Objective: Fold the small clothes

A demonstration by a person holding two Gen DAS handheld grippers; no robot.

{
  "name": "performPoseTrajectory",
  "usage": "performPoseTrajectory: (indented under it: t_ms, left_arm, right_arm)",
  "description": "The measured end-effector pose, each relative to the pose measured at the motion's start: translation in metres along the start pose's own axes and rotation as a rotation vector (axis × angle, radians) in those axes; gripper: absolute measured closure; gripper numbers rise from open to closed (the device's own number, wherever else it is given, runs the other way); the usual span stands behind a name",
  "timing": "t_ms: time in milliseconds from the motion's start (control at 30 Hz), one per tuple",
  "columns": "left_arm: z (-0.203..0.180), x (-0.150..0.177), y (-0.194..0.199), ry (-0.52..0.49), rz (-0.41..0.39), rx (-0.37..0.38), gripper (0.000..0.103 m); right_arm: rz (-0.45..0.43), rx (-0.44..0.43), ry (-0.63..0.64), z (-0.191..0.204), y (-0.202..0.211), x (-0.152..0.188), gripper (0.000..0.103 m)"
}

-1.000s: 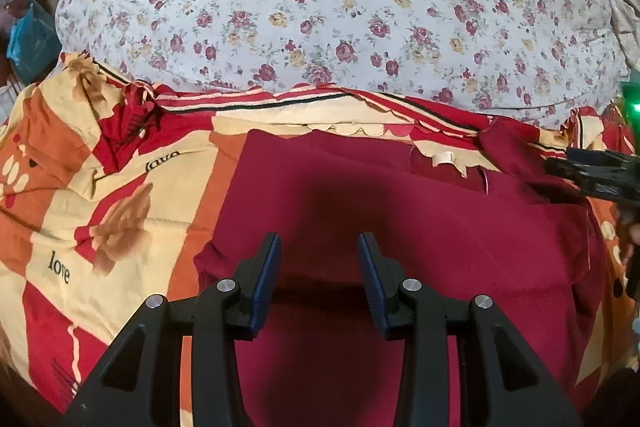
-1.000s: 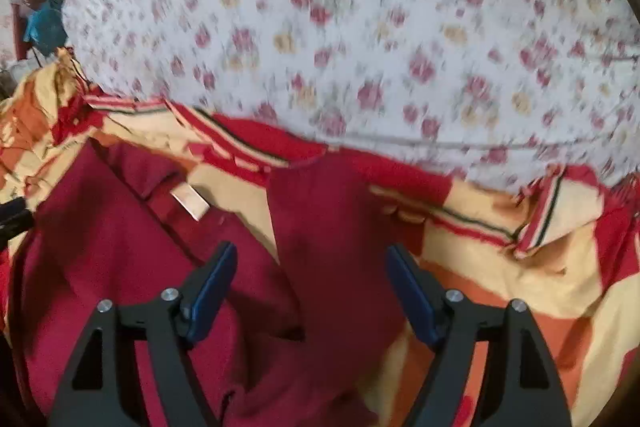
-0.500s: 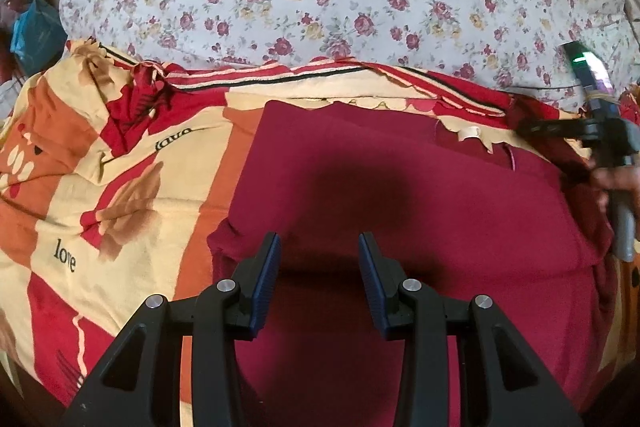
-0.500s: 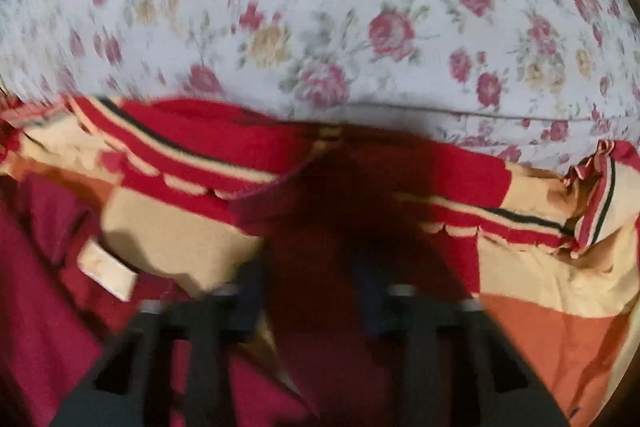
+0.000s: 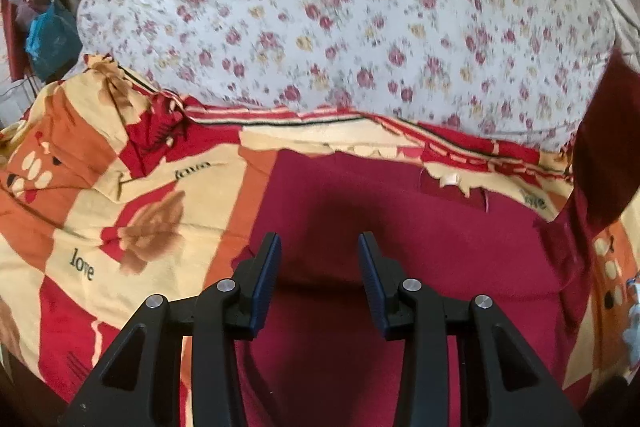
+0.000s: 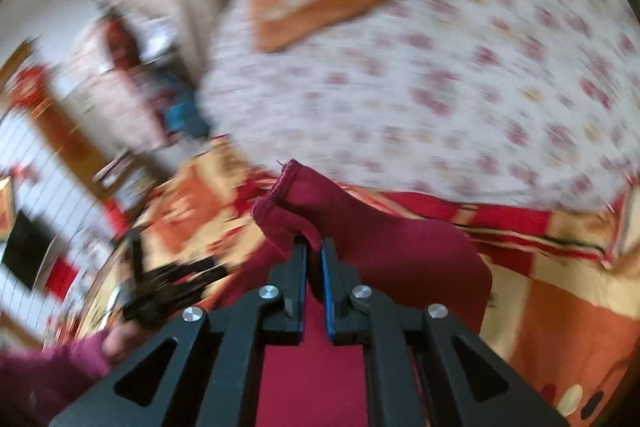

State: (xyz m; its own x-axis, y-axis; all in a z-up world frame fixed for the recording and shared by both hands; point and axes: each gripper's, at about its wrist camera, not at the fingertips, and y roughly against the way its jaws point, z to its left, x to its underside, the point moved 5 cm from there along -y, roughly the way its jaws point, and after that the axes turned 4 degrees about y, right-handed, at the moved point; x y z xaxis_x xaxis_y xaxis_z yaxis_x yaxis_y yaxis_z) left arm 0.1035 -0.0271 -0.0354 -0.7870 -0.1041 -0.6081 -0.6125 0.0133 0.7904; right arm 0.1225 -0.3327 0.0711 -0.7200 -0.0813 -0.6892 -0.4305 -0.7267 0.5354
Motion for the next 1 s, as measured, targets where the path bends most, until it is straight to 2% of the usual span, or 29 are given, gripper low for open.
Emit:
performPoseTrajectory:
  t_ms: [233,267,333,500,567,667,733,867,933,1000]
  left_arm:
    - [0.022,-0.008,0.032,0.036,-0.059,0.013,0.084]
    - [0.026,-0.008,0.034,0.043,-0.062,0.013,0.084]
    - [0.035,-0.007,0.035,0.061,-0.066,0.017,0.084]
    - [0.057,-0.003,0.026,0.113,-0.049,0.031,0.084]
    - [0.065,-0.001,0.019,0.126,-0.043,0.029,0.084]
    - [0.074,-0.002,0.009,0.133,-0.029,0.022,0.084]
    - [0.081,-0.005,0.003,0.132,-0.026,0.025,0.084]
    - [0.088,-0.012,-0.004,0.125,-0.042,0.054,0.084]
    - [0.087,-0.016,-0.012,0.120,-0.036,0.069,0.084]
    - [0.084,-0.018,-0.020,0.127,-0.036,0.091,0.084]
  right_arm:
    - [0.054,-0.272,0.256,0.143,-0.001,-0.009,0.097]
    - [0.056,-0.292,0.280,0.155,-0.005,-0.010,0.097]
    - [0.084,-0.278,0.287,0.166,-0.024,-0.011,0.097]
    - [0.200,-0.168,0.254,0.156,-0.104,-0.007,0.097]
    - [0.244,-0.123,0.217,0.134,-0.144,-0.007,0.097]
    - [0.323,-0.118,0.126,0.100,-0.198,-0.001,0.097]
    - [0.365,-0.128,0.079,0.090,-0.227,0.004,0.097]
    - [0.380,-0.219,0.166,0.111,-0.236,0.007,0.097]
    - [0.387,-0.198,0.198,0.110,-0.241,0.004,0.097]
    - [0.409,-0.135,0.202,0.096,-0.259,0.003,0.095]
